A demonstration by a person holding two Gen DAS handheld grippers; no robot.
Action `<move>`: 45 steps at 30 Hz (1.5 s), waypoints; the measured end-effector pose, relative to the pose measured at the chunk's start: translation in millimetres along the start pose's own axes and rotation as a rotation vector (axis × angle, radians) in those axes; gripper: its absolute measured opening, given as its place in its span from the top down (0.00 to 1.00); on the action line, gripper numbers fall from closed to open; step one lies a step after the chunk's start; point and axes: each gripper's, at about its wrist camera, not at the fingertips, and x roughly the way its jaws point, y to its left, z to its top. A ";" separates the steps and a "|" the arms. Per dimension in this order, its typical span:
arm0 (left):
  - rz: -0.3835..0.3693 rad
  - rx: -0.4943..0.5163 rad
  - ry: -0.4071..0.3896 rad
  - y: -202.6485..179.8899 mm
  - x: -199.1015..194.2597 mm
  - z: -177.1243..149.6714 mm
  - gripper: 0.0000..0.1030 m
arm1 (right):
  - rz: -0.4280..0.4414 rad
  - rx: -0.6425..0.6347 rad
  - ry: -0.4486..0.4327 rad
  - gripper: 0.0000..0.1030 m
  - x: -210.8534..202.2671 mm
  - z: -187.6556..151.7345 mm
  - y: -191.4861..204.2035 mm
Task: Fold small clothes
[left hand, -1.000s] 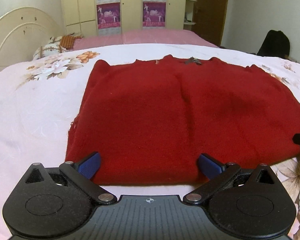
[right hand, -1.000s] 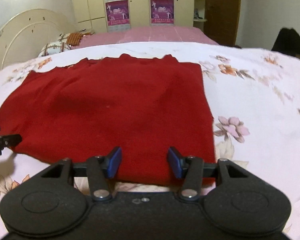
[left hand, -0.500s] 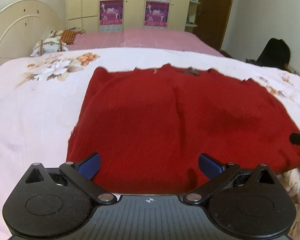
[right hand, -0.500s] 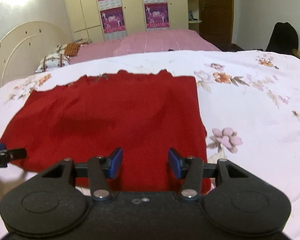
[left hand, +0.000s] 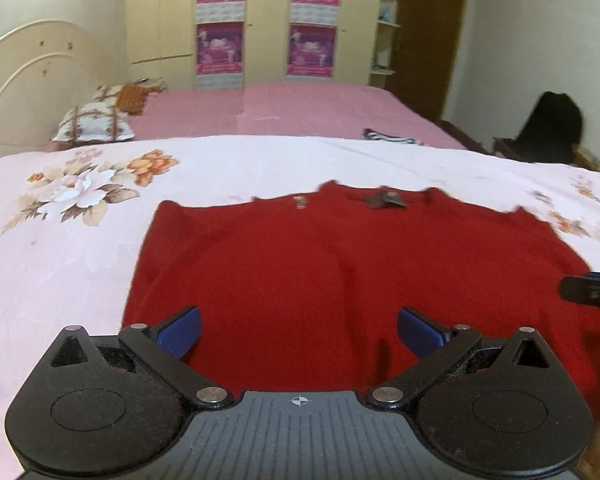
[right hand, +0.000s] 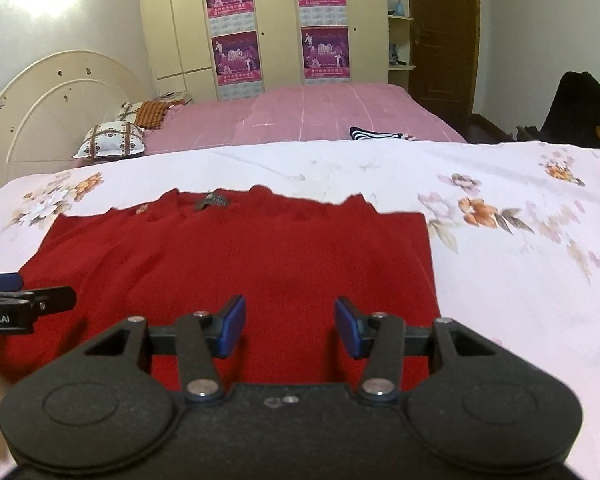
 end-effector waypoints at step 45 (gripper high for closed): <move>0.033 0.000 0.136 7.7 -39.8 -53.9 0.00 | 0.058 -0.150 0.139 0.45 -6.6 -49.0 62.5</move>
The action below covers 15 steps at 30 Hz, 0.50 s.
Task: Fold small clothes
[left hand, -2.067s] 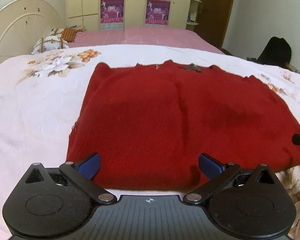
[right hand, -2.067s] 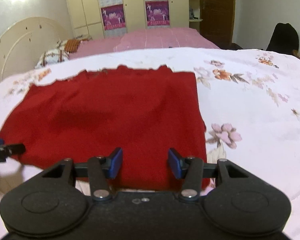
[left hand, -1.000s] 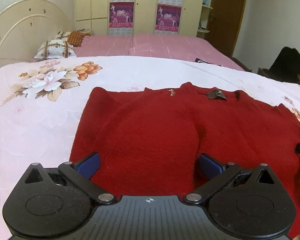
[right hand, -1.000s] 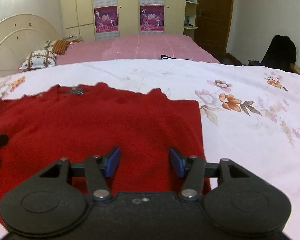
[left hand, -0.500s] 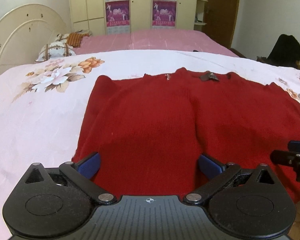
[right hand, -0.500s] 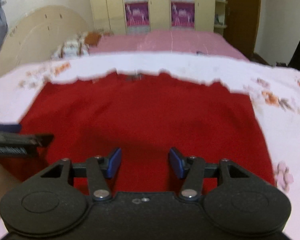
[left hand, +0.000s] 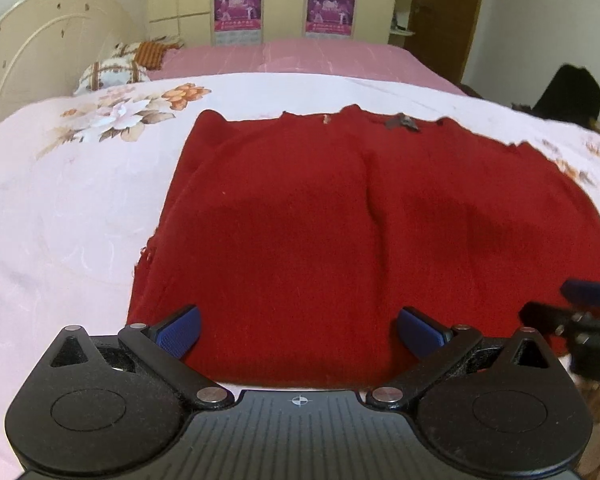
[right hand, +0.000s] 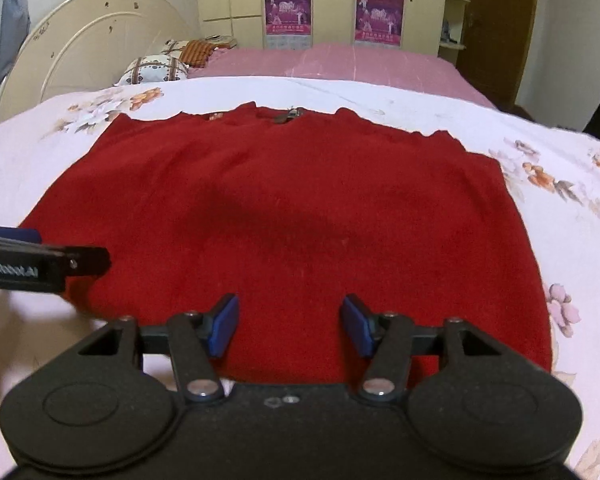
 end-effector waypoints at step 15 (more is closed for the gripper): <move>0.007 -0.021 0.008 -0.9 -11.7 -5.1 0.00 | -0.019 0.078 -0.019 0.43 -20.3 -10.0 -21.4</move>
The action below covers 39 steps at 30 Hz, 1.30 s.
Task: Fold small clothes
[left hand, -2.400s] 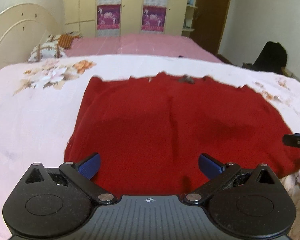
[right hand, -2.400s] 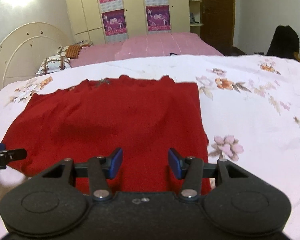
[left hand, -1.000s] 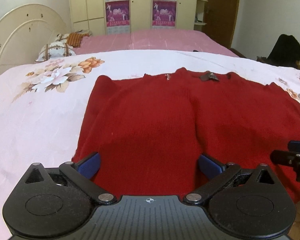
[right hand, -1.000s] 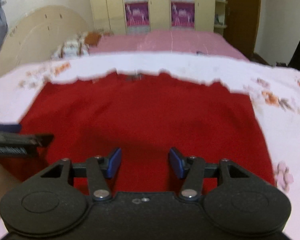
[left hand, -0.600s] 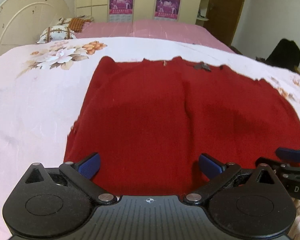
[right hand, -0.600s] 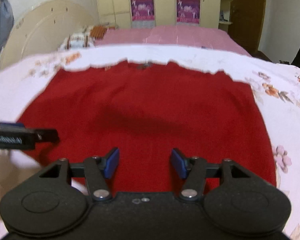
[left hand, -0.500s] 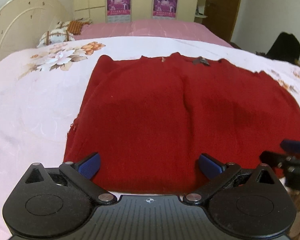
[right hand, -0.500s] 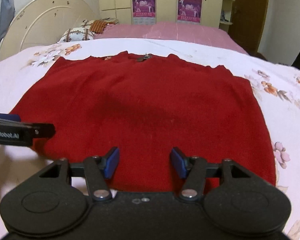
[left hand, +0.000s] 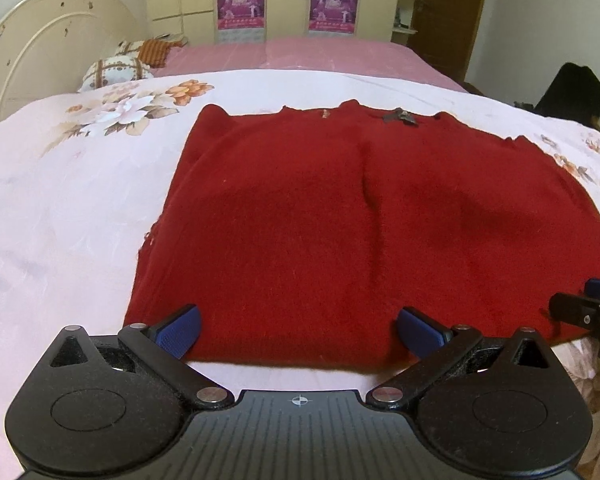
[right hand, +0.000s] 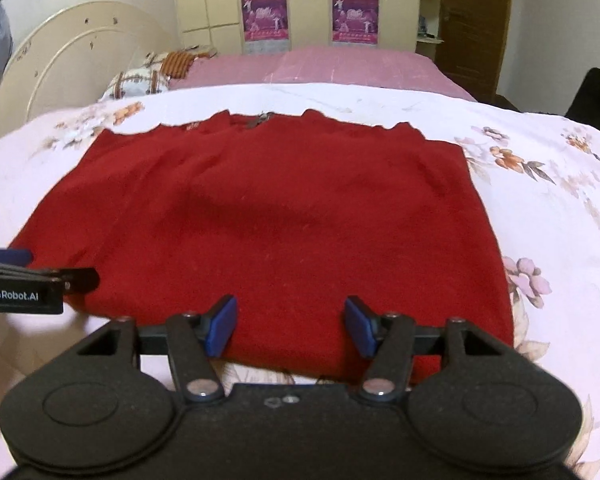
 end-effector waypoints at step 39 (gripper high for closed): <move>-0.280 -0.557 -0.134 52.1 16.1 -19.3 0.00 | 0.059 0.053 -0.057 0.42 5.9 7.6 7.6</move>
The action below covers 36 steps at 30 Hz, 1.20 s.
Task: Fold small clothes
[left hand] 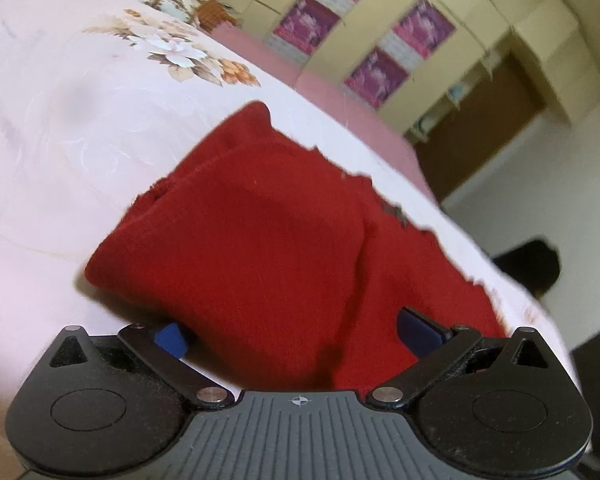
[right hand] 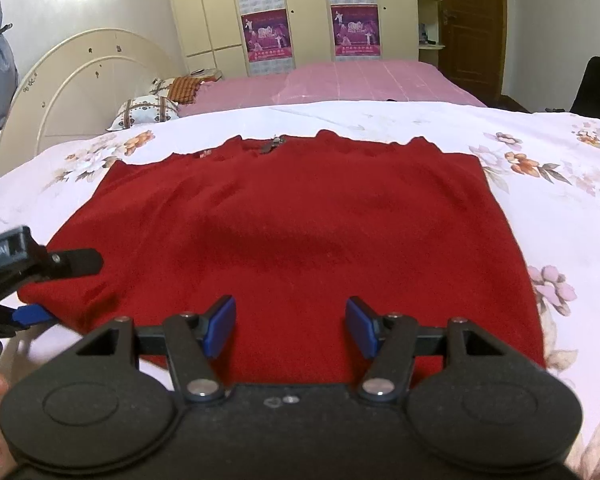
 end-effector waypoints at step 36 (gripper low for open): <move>-0.374 0.443 -0.068 -141.8 11.6 24.2 0.89 | -0.053 0.010 -0.127 0.54 27.5 37.7 -17.6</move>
